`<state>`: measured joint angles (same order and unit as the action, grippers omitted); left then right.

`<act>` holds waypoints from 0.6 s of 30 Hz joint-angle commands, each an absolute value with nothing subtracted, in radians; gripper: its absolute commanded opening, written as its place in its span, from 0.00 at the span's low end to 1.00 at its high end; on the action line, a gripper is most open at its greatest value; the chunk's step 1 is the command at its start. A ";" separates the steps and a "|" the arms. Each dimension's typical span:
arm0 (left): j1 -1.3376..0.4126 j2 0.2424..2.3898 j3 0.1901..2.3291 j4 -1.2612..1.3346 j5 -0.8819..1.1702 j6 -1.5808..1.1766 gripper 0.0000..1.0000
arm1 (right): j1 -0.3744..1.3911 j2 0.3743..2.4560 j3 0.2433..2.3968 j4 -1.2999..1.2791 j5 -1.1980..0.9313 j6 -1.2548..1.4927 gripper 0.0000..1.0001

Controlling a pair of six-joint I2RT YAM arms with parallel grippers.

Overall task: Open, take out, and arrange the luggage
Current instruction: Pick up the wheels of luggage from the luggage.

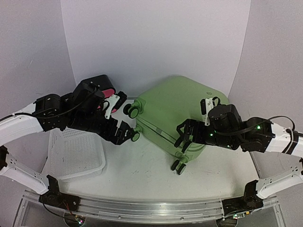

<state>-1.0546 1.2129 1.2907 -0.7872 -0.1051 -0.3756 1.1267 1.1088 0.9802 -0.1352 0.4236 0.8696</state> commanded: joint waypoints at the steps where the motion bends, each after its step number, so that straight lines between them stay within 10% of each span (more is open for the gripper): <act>1: -1.154 1.223 1.268 -0.638 -0.109 -0.307 0.99 | 1.090 1.097 1.034 -0.189 0.476 0.811 0.98; 18: -1.211 1.340 1.224 -0.408 -0.024 -0.204 1.00 | 0.914 1.031 0.883 -0.131 0.280 0.754 0.98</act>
<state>-1.2053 1.3705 1.2346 -0.5583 -0.0101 -0.2276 0.9131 1.0725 0.9398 -0.1715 0.3073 0.7723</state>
